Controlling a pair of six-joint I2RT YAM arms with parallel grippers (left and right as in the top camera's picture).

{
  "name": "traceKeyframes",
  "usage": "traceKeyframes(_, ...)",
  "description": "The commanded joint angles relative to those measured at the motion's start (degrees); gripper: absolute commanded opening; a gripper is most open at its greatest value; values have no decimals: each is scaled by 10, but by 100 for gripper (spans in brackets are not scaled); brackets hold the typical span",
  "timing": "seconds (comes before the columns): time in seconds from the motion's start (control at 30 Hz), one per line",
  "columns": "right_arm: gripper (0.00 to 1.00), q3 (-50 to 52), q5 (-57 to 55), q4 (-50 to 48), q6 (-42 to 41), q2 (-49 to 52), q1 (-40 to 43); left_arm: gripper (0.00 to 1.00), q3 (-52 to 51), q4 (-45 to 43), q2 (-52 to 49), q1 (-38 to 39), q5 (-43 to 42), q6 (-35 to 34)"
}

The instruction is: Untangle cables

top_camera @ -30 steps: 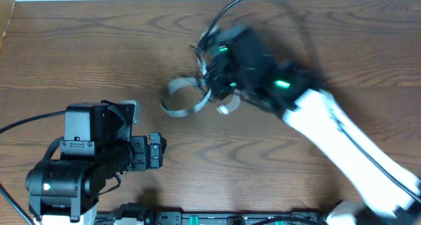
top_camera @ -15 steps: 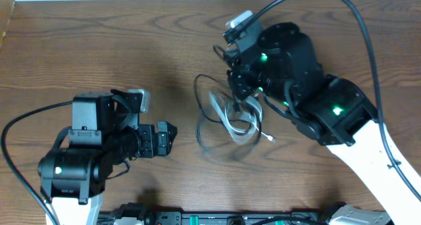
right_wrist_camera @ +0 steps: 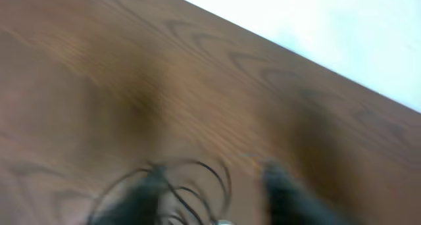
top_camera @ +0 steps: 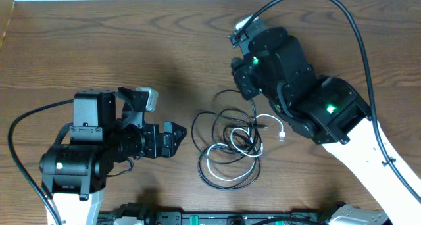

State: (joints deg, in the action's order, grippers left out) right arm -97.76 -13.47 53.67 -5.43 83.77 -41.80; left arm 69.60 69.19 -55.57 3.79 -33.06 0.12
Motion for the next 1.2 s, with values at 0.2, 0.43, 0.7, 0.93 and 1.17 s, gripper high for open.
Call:
traceKeyframes(0.2, 99, 1, 5, 175, -58, 78, 8, 94, 6, -25, 0, -1, -128, 72)
traceKeyframes(0.43, 99, 3, 98, 332, -28, 167, 5, 94, 12, -28, 0, -1, -39, 69)
traceKeyframes(0.7, 99, 60, 167, 363, 118, 200, -24, 94, 94, -12, 16, -33, 140, -11)
traceKeyframes(0.93, 99, 174, 226, 246, 236, 200, -64, 94, 187, 59, 17, -64, 205, -39)
traceKeyframes(1.17, 99, 257, 227, 91, 244, 200, -83, 94, 190, 79, 20, -64, 202, -39)
